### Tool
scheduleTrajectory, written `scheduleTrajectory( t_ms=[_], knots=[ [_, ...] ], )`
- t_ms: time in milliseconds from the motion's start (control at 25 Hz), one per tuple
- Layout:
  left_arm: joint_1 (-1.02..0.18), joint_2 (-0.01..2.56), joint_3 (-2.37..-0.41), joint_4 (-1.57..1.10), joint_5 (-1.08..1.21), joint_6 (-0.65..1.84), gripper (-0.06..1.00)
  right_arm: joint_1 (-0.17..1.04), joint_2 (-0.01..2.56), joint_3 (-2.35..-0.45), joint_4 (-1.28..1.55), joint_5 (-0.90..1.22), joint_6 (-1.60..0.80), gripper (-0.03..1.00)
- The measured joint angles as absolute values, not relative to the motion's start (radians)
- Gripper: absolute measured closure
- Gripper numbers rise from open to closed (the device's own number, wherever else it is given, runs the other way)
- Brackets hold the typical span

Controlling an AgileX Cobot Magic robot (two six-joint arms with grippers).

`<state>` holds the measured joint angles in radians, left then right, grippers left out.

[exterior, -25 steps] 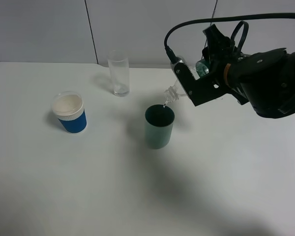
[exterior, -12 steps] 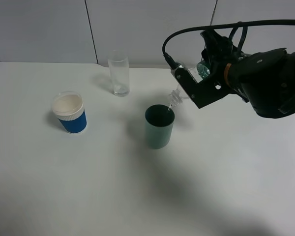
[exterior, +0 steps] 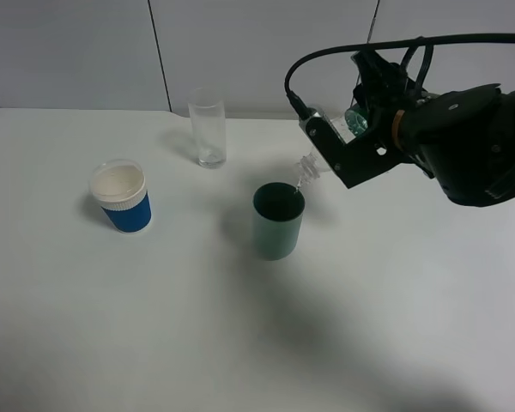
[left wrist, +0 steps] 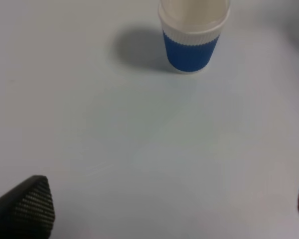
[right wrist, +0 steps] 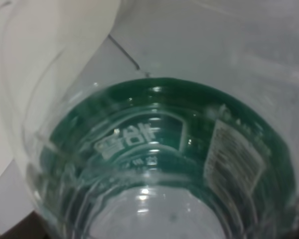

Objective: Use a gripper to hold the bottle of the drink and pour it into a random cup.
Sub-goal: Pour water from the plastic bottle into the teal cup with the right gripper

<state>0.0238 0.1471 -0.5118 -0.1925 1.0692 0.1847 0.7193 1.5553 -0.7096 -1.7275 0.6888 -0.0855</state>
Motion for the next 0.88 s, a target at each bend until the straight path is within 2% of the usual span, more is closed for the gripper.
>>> scheduleTrajectory(
  t_ms=[880],
  knots=[
    [0.024,0.147,-0.512,-0.192,1.069,0.185,-0.05,0.719,1.555,-0.710,-1.727,0.660,0.493,0.43]
  ],
)
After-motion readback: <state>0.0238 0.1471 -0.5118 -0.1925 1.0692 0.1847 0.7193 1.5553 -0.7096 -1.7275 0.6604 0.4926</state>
